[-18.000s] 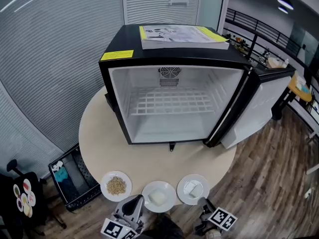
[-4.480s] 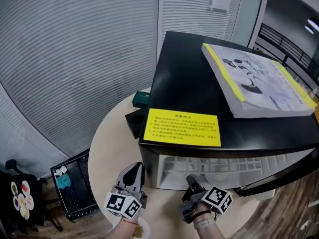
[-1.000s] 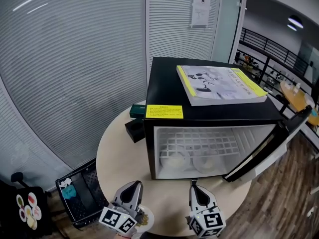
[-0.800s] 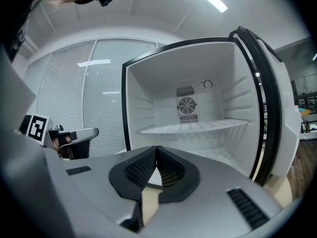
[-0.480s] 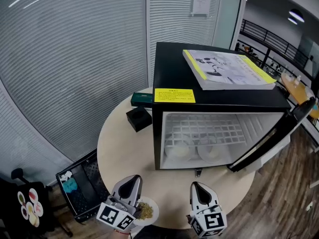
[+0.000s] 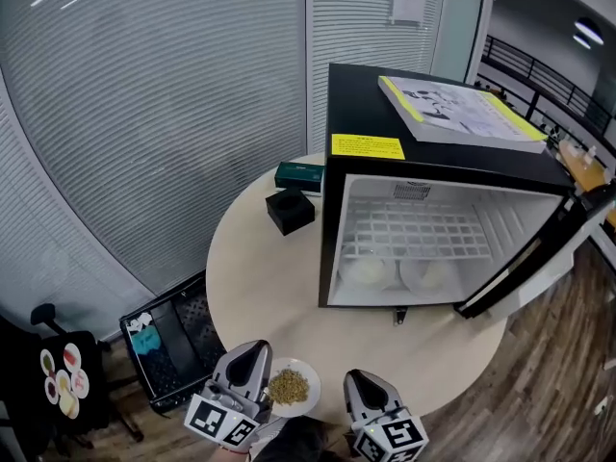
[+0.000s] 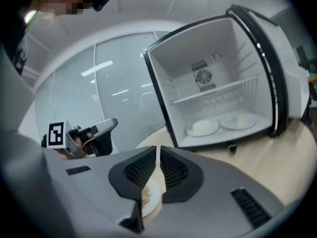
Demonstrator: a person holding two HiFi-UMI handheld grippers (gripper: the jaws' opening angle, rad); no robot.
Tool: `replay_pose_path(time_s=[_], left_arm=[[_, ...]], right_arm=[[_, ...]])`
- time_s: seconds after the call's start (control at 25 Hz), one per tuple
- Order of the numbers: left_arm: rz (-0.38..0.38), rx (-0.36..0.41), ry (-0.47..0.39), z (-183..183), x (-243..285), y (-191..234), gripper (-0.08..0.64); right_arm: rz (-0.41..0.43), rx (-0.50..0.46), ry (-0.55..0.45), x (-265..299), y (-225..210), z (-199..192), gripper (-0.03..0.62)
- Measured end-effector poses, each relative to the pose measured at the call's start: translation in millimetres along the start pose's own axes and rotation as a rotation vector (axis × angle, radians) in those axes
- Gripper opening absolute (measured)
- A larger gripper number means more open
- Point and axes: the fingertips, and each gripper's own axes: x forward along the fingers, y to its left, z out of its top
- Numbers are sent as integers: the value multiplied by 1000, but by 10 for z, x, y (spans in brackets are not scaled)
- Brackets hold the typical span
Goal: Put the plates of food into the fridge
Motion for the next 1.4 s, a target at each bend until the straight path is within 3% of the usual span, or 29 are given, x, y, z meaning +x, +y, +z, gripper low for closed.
replay_pose_path(time_s=[0.28,0.48,0.64,0.88,1.12,1.4], left_arm=[[73,4,7,-214,-573,25,6],[85,24,13,-388,-916,34,6],[89,30,21,-514,-1088,75,6],[128,10,29,-676,-1316,120,6],[163,-10,39,-796,-1521,155,6],[174,-22,51,-848,-1648,203,6]], right_arm=[[165,308,150,-136,675,-864,19],[156,574,256,-245,933,-1527,75],[143,802,293,-166,1034,-1826,103],[85,1028,224,114,919,-2042,149],[84,1115,205,349,911,-2113,150],[96,1141,183,477,903,-2126,132]])
